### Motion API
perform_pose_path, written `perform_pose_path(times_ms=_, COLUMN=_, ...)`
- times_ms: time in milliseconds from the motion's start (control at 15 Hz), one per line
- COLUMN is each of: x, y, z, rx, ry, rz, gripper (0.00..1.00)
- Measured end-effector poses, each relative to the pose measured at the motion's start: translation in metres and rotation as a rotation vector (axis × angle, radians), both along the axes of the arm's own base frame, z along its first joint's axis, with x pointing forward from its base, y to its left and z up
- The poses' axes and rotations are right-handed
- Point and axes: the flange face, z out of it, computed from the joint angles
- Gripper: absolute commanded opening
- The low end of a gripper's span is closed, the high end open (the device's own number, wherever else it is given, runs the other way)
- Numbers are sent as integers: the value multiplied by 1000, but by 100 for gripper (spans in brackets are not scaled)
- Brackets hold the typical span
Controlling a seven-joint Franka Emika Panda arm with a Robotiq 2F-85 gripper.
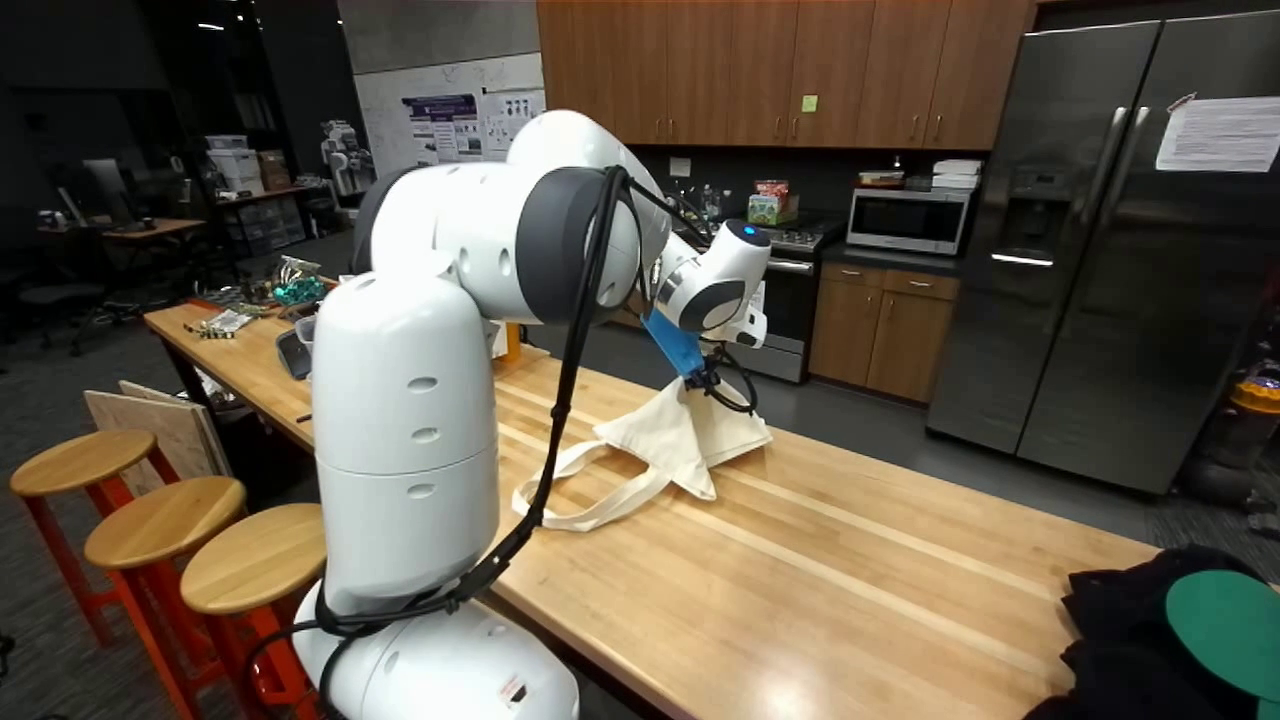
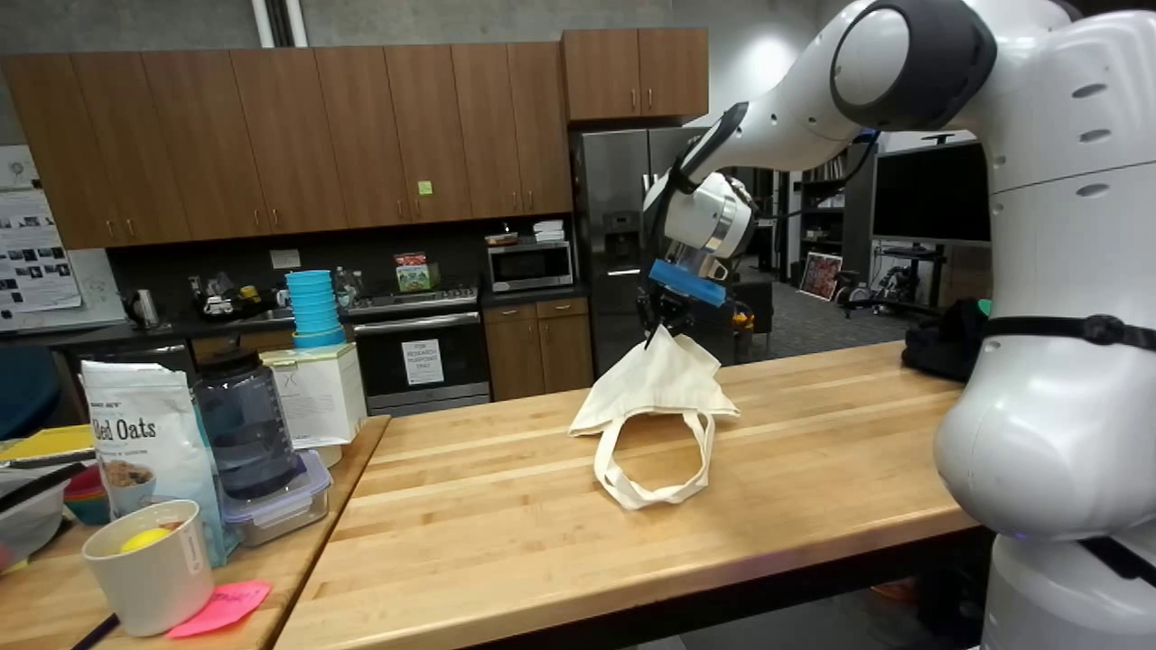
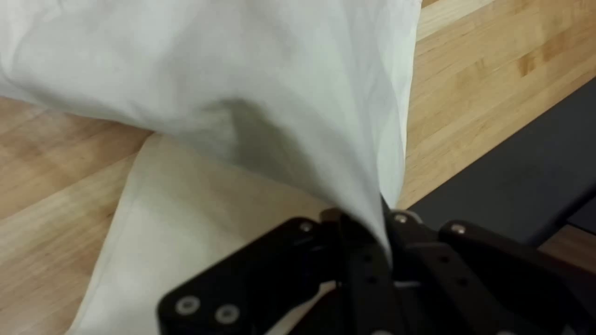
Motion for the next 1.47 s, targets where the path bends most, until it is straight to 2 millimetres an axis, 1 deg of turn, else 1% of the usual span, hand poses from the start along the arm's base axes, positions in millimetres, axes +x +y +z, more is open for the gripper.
perform_pose_path(times_ms=400, x=1, y=-32, z=-1, rx=54, ry=2, rz=-53, gripper=1)
perform_pose_path(times_ms=867, x=0, y=-62, z=-2, rx=101, ry=1, rz=-112, gripper=1)
perform_pose_path(times_ms=1133, x=-2, y=-87, z=-3, rx=150, ry=1, rz=-155, gripper=1)
perform_pose_path(times_ms=1467, x=-7, y=-123, z=-4, rx=220, ry=6, rz=-217, gripper=1)
